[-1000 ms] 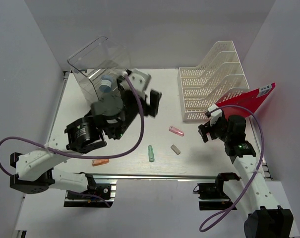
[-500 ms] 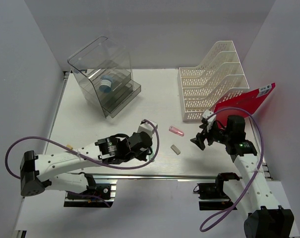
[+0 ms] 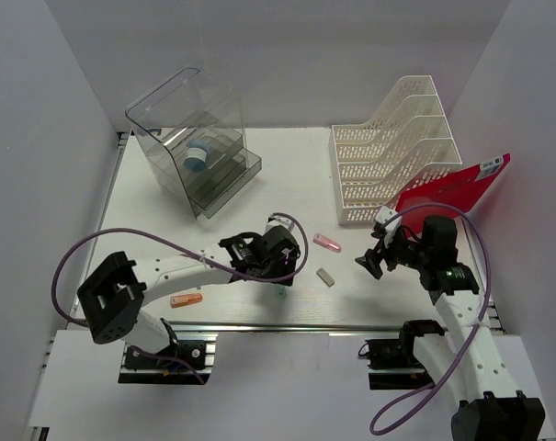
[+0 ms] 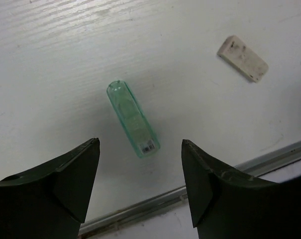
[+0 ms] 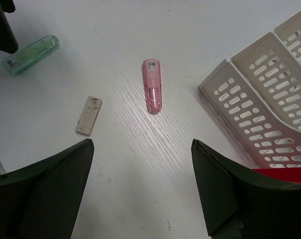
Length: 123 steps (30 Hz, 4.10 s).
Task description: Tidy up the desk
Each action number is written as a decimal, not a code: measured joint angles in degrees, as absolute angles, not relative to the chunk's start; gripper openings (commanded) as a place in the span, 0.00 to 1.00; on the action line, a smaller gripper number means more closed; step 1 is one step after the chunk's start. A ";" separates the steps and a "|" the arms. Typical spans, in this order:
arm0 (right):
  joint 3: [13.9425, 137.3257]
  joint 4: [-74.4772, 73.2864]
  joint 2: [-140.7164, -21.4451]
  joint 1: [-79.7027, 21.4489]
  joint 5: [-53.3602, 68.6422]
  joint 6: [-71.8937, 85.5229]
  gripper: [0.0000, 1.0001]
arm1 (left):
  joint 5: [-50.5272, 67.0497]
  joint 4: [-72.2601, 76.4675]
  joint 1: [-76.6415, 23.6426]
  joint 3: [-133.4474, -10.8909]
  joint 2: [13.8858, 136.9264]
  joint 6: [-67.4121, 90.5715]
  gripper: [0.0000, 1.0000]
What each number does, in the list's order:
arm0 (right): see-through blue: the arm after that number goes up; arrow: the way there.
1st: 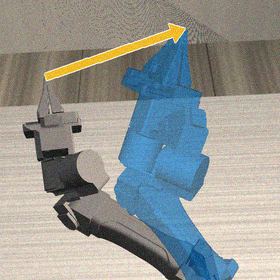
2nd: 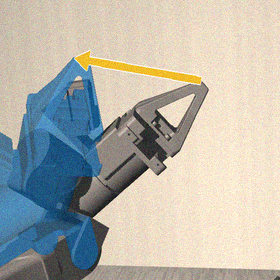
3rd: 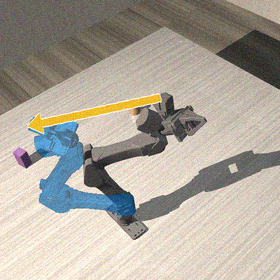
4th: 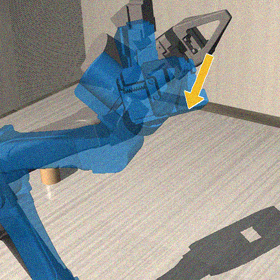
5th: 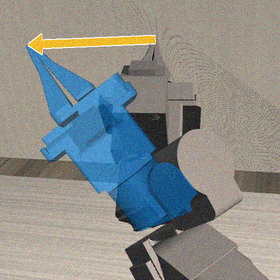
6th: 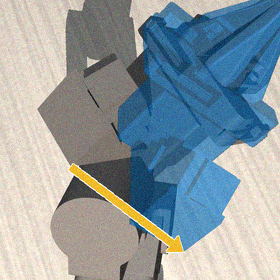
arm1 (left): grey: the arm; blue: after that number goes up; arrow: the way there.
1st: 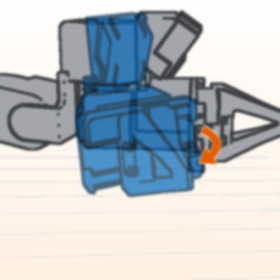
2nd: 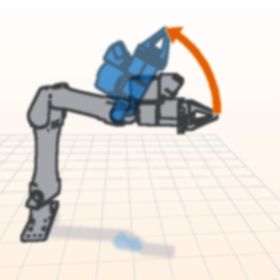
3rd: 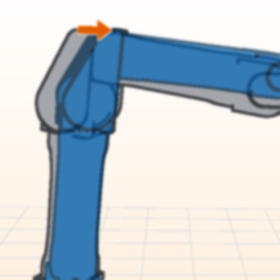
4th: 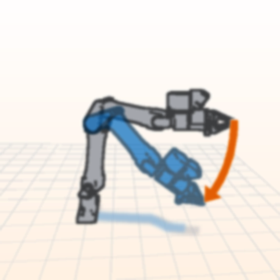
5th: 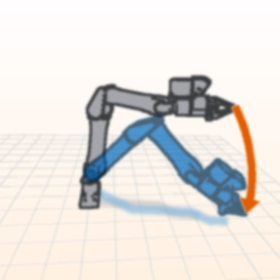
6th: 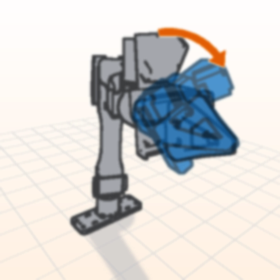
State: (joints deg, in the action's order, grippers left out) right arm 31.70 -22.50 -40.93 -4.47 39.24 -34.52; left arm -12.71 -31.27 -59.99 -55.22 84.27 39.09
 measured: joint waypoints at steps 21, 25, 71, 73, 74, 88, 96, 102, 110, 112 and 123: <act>31.70 -22.48 -39.24 -4.47 37.47 -35.14 0.83 | -9.08 -33.34 -56.49 -58.81 97.93 43.07 0.58; 31.70 -22.46 -39.03 -4.47 37.47 -35.14 0.82 | -10.59 -34.46 -56.95 -59.51 98.94 44.36 0.55; 31.68 -21.96 -38.09 -4.47 36.49 -34.85 0.32 | -32.77 -35.48 -30.61 -95.26 112.44 -13.15 0.00; 31.68 -21.96 -38.28 -4.47 36.60 -34.92 0.33 | -34.02 -35.29 -30.35 -94.21 112.44 -13.87 0.00; 31.68 -21.96 -38.44 -4.47 36.62 -34.94 0.34 | -34.48 -35.16 -30.20 -94.13 112.44 -14.15 0.00; 31.46 -22.17 -39.05 -4.47 36.71 -35.20 0.73 | -37.63 -33.82 -29.65 -94.13 112.40 -13.02 0.50; 31.22 -22.22 -39.07 -4.47 36.88 -35.38 0.71 | -38.30 -34.24 -29.54 -94.13 111.55 -10.90 0.71; 31.22 -22.31 -39.16 -4.47 37.74 -36.27 0.32 | -36.42 -36.29 -29.98 -94.24 108.84 -6.50 0.27; 31.24 -24.82 -44.40 -4.71 42.70 -39.83 0.59 | -10.44 -31.09 -29.93 -71.07 81.21 1.32 0.01; 31.42 -25.76 -46.33 -5.54 44.18 -41.76 0.69 | -3.14 -28.03 -29.93 -63.24 73.36 2.48 0.33; 38.76 -24.64 -62.24 -18.96 38.17 -40.95 0.75 | 18.22 -18.76 -29.95 -38.04 54.87 2.81 0.76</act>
